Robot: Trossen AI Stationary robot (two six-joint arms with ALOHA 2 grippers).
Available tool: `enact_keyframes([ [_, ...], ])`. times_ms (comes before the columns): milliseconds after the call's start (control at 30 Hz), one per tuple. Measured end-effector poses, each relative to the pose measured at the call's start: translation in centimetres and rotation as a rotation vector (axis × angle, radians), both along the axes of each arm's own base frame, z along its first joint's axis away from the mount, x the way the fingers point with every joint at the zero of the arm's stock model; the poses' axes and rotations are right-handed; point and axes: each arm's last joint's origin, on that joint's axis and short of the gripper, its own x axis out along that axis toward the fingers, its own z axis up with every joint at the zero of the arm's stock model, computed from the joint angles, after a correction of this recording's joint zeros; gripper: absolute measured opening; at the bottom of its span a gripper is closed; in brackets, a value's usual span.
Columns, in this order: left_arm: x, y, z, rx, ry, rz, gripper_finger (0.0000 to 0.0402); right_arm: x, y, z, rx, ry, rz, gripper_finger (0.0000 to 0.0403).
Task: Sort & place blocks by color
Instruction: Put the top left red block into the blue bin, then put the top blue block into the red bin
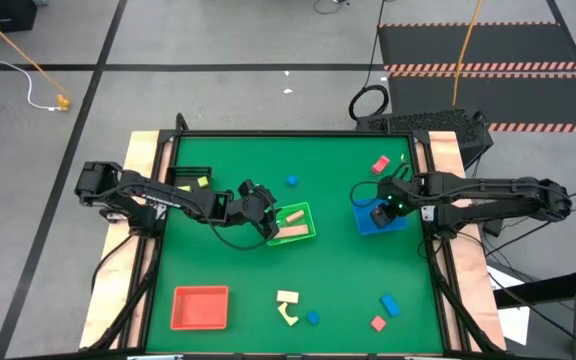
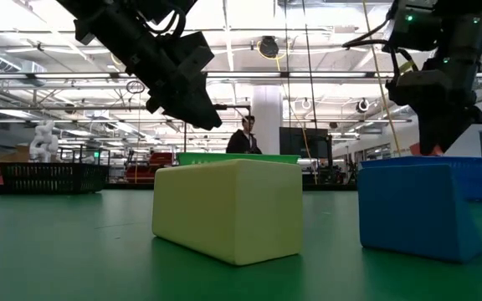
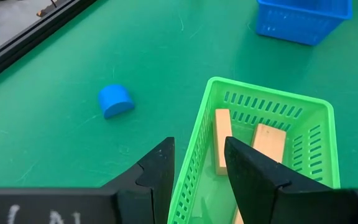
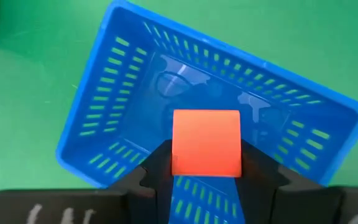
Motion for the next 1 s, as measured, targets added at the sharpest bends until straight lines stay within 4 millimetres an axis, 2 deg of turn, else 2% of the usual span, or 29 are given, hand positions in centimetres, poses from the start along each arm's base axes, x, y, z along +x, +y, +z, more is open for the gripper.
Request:
enact_keyframes([
  [67,0.0,0.0,0.0,0.0,0.0,0.0,0.0143,0.1,0.0,0.0,0.018,-0.001,0.006,0.013],
  [267,0.0,0.2,0.1,0.032,-0.012,0.032,0.0143,0.1,0.2,0.1,0.067,-0.026,0.023,0.0267],
  [433,0.3,2.1,0.5,0.05,-0.061,0.11,0.0143,0.5,0.1,0.2,0.063,-0.066,0.027,0.0334],
  [533,0.3,3.5,0.7,0.05,-0.081,0.153,0.0143,0.9,0.1,0.4,0.052,-0.109,0.033,0.035],
  [667,0.3,4.5,0.3,0.094,-0.042,0.151,0.0143,1.5,-0.1,0.6,0.037,-0.178,0.036,0.0352],
  [833,1.2,4.6,-1.4,0.153,0.041,0.034,0.0152,2.3,-0.2,1.2,0.015,-0.28,0.04,0.035],
  [1000,2.0,5.0,-3.1,0.102,0.061,-0.101,0.0193,3.2,-0.4,1.8,-0.007,-0.385,0.044,0.035],
])
